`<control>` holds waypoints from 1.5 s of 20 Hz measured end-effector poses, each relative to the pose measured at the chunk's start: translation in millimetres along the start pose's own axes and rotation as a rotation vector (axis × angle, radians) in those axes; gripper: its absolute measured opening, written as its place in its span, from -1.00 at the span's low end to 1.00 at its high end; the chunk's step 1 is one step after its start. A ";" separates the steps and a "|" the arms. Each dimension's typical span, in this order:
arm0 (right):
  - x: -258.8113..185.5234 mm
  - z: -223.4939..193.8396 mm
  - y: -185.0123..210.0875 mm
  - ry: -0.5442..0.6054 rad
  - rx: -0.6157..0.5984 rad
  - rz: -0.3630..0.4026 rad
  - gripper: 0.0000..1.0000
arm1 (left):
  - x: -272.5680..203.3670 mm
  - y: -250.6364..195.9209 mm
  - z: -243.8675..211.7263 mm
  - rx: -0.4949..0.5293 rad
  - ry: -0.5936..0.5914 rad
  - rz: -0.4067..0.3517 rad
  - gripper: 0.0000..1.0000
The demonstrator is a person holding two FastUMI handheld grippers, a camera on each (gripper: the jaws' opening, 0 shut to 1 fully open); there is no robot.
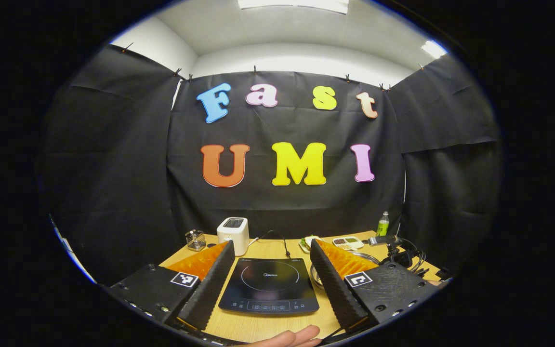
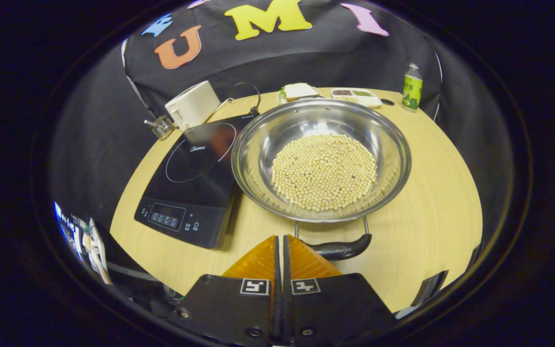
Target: First push the handle of the pot to place it horizontally, then grasp the pot with both hands and set it on the induction cooktop.
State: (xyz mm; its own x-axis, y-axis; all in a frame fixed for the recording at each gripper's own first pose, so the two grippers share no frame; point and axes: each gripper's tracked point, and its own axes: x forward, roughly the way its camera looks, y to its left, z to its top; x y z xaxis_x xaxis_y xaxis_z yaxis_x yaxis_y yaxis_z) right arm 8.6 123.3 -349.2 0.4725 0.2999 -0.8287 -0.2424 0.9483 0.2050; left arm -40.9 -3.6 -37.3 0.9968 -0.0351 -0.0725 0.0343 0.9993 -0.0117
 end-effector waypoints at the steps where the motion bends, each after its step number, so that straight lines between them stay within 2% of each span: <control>1: 0.2 -1.5 -1.1 0.004 0.002 0.002 -0.92 | -0.2 0.1 0.3 0.002 0.001 0.002 0.89; 3: -0.8 -2.1 -4.9 0.005 0.001 0.002 -0.98 | -0.4 0.2 3.5 0.010 -0.006 0.005 0.89; 4: -1.4 -2.0 -7.6 0.005 -0.001 -0.002 -0.92 | -1.1 0.1 4.6 0.014 -0.011 0.006 0.88; 9: -3.9 0.3 -22.5 0.001 0.002 -0.024 -0.92 | -3.9 1.7 13.0 0.019 -0.045 0.016 0.89; 10: -4.3 1.2 -25.9 0.001 0.002 -0.028 -0.98 | -4.1 2.2 13.6 0.019 -0.050 0.019 0.89; 11: -4.1 1.7 -28.2 0.000 0.000 -0.029 -0.92 | -5.1 2.5 14.1 0.016 -0.053 0.022 0.88; 14: -5.8 3.2 -37.5 -0.003 -0.005 -0.037 -0.92 | -8.2 0.3 17.0 -0.008 -0.058 0.011 0.88; 15: -6.3 4.7 -41.8 -0.004 -0.007 -0.042 -0.98 | -9.8 0.0 20.0 -0.019 -0.066 0.010 0.89; 17: -6.6 7.3 -49.9 -0.009 -0.002 -0.044 -0.92 | -13.3 -0.5 26.8 -0.031 -0.079 0.006 0.88; 19: -7.5 8.7 -57.0 -0.010 0.011 -0.039 -0.98 | -15.7 -1.4 32.0 -0.026 -0.094 0.006 0.89; 24: -10.6 13.7 -79.8 -0.017 0.017 -0.040 -0.93 | -16.0 -8.8 37.9 -0.016 -0.109 0.011 0.89; 27: -12.8 16.7 -95.3 -0.026 0.019 -0.043 -0.92 | -18.2 -23.2 38.3 -0.026 -0.108 -0.012 0.89; 30: -13.9 20.9 -110.3 -0.030 0.028 -0.042 -0.98 | -15.6 -29.4 39.4 -0.017 -0.112 -0.017 0.89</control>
State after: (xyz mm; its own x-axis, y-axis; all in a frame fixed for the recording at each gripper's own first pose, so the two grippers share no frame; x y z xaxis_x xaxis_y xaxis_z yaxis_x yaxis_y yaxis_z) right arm 46.5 16.7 -349.4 0.5071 0.2621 -0.8211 -0.1980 0.9626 0.1850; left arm -54.6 -32.0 3.4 0.9980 -0.0498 0.0396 0.0510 0.9983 -0.0286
